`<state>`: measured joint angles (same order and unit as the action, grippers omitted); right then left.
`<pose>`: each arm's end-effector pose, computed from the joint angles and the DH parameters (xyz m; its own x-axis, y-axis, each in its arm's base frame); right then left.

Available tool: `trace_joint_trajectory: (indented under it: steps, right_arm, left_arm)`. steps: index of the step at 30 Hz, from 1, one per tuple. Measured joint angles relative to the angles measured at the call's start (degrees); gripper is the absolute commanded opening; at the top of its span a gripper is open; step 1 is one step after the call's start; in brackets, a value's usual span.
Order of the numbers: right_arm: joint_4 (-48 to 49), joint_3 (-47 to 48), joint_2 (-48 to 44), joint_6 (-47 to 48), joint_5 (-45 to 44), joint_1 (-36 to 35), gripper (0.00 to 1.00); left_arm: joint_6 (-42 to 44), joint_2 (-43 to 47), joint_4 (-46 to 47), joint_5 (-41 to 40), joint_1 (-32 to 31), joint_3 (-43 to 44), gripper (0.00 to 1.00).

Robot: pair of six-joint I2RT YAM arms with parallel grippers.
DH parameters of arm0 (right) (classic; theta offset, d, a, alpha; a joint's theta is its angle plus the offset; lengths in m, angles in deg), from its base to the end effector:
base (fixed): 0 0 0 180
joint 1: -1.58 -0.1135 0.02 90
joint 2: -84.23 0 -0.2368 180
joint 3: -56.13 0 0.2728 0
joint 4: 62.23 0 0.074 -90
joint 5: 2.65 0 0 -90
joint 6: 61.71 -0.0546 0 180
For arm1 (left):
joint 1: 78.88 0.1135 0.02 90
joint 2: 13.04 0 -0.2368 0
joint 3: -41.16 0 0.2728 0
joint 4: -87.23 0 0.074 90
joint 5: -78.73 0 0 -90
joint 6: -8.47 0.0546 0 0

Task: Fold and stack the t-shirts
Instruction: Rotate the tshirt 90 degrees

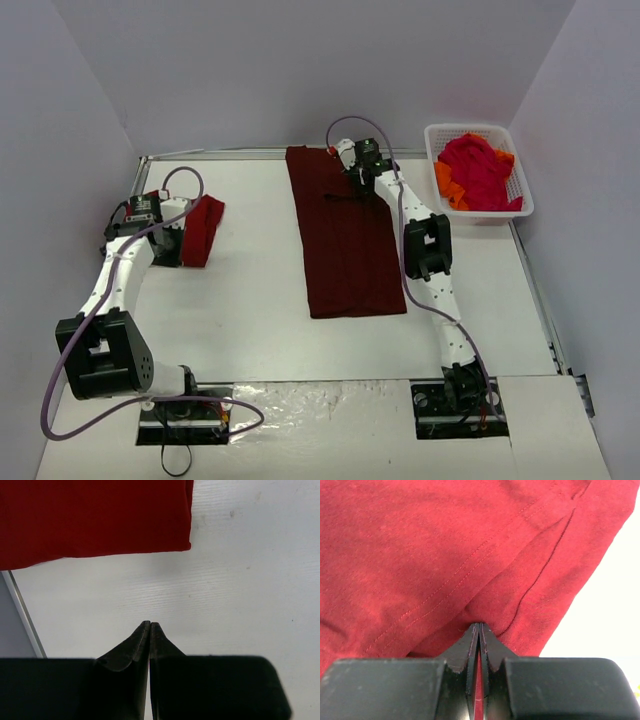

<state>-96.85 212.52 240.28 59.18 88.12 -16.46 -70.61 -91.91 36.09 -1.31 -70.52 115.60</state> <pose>0.5850 0.1913 0.1388 -0.2952 -0.6360 -0.7130 -0.5497 0.7234 -0.4177 0.3165 0.0370 0.2194 -0.8101 0.0695 -0.5822 0.1090 0.9935 -0.0330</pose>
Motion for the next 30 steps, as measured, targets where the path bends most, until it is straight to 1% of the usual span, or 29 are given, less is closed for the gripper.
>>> trace_joint_trajectory:
  steps: [4,9,15,17,20,23,27,30]
  right_arm:
    - [5.03,-7.52,-3.78,-1.18,-1.95,-0.31,0.0]
    - [5.77,-15.76,-11.06,-2.45,-2.91,-1.07,0.0]
    - [6.49,-25.79,-27.06,-2.86,-2.89,-3.56,0.0]
    - [6.6,-28.89,-32.83,-2.75,-1.64,-5.44,0.0]
    - [6.1,-31.67,-38.21,-2.58,0.85,-8.02,0.0]
    - [4.79,-35.12,-40.54,-2.69,5.38,-10.34,0.0]
    - [0.76,-41.13,-40.52,-2.82,9.75,-11.58,0.0]
    - [-2.62,-43.63,-39.74,-2.71,11.74,-12.15,0.0]
  left_arm:
    - [0.04,0.0,-0.11,0.09,0.0,0.79,0.02]
    - [0.04,0.59,-0.22,0.74,0.0,0.87,0.02]
    - [0.02,3.87,-0.17,2.05,0.0,0.87,0.02]
    - [0.02,4.48,-0.15,2.6,0.0,0.87,0.02]
    - [0.02,4.52,-0.15,3.41,0.0,0.87,0.02]
    - [0.0,4.55,-0.15,4.0,0.0,0.87,0.02]
    - [0.0,4.55,-0.15,4.42,0.0,0.87,0.02]
    - [0.0,4.55,-0.15,4.72,0.0,0.83,0.02]
